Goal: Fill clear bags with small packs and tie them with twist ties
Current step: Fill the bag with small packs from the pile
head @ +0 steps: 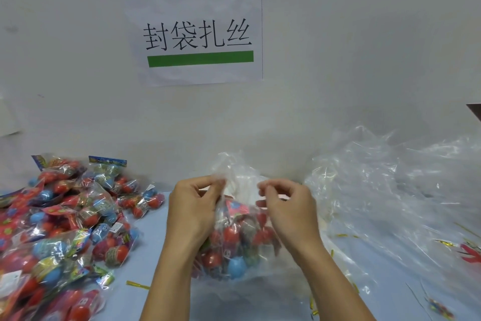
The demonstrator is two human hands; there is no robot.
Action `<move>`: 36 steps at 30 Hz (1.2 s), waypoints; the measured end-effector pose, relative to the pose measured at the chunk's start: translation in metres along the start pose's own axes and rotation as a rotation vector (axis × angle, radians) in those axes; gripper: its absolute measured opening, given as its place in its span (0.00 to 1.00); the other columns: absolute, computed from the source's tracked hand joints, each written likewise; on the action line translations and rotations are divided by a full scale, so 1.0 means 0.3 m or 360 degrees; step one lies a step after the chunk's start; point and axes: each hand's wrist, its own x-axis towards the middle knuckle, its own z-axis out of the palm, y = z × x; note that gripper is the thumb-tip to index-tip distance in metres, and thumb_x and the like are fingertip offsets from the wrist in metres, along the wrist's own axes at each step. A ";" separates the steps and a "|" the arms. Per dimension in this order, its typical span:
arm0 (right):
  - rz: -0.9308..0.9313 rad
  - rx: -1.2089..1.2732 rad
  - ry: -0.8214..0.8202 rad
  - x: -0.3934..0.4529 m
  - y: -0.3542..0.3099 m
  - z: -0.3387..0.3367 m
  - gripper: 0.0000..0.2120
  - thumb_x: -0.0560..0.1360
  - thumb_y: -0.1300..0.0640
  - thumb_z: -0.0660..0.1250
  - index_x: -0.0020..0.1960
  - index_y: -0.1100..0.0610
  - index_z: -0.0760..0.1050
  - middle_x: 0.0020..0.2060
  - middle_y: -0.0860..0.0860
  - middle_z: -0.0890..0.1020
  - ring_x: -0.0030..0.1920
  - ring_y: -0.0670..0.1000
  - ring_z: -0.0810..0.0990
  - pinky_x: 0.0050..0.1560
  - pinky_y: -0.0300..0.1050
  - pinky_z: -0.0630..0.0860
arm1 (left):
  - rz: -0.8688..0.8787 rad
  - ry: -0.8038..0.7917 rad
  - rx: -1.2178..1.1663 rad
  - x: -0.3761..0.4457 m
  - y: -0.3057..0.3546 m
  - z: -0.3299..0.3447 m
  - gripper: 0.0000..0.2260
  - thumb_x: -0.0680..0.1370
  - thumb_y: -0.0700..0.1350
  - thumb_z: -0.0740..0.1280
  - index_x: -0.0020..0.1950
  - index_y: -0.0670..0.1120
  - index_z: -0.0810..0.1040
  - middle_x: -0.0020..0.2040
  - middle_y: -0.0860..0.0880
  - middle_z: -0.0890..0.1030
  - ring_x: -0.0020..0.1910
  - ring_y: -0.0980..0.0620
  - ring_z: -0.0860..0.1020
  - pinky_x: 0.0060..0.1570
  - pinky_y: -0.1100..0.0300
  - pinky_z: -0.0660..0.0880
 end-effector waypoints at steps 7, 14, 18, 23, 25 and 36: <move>0.0097 -0.0476 0.0008 0.045 0.066 -0.098 0.14 0.77 0.64 0.62 0.49 0.50 0.83 0.47 0.48 0.85 0.47 0.45 0.82 0.41 0.37 0.74 | 0.0189 0.0485 0.0163 0.040 -0.011 -0.138 0.05 0.79 0.46 0.70 0.51 0.50 0.85 0.39 0.60 0.83 0.36 0.64 0.79 0.37 0.69 0.72; 0.0087 -0.1093 -0.0481 0.017 0.124 -0.075 0.19 0.79 0.62 0.57 0.66 0.52 0.78 0.62 0.50 0.79 0.64 0.53 0.77 0.62 0.46 0.74 | 0.0277 0.0620 0.0242 0.043 -0.003 -0.130 0.06 0.79 0.45 0.70 0.51 0.47 0.86 0.40 0.60 0.82 0.35 0.68 0.78 0.41 0.67 0.71; 0.0053 -0.1352 -0.0615 0.009 0.133 -0.059 0.15 0.76 0.64 0.55 0.48 0.53 0.80 0.45 0.53 0.77 0.55 0.60 0.76 0.47 0.45 0.73 | 0.0247 0.0516 0.0165 0.050 -0.018 -0.095 0.07 0.78 0.44 0.70 0.53 0.45 0.86 0.41 0.64 0.80 0.42 0.71 0.76 0.43 0.74 0.69; 0.0054 -0.1461 -0.0584 -0.001 0.125 -0.046 0.12 0.77 0.62 0.58 0.35 0.55 0.70 0.39 0.51 0.70 0.46 0.59 0.72 0.42 0.45 0.70 | 0.0213 0.0415 0.0123 0.048 -0.029 -0.070 0.07 0.79 0.45 0.70 0.54 0.46 0.85 0.40 0.67 0.78 0.41 0.73 0.74 0.40 0.79 0.67; 0.0001 -0.1426 -0.0485 -0.005 0.126 -0.046 0.10 0.78 0.59 0.61 0.47 0.55 0.81 0.49 0.50 0.78 0.54 0.56 0.77 0.50 0.47 0.76 | 0.0205 0.0396 0.0118 0.046 -0.032 -0.067 0.07 0.79 0.46 0.70 0.54 0.47 0.85 0.40 0.66 0.78 0.39 0.74 0.74 0.37 0.81 0.67; -0.0010 -0.1389 -0.0157 -0.009 0.120 -0.039 0.09 0.75 0.61 0.62 0.42 0.60 0.80 0.40 0.54 0.82 0.43 0.57 0.80 0.40 0.51 0.77 | 0.0195 0.0302 0.0090 0.044 -0.034 -0.056 0.07 0.79 0.45 0.69 0.54 0.47 0.84 0.42 0.66 0.77 0.43 0.70 0.74 0.41 0.78 0.65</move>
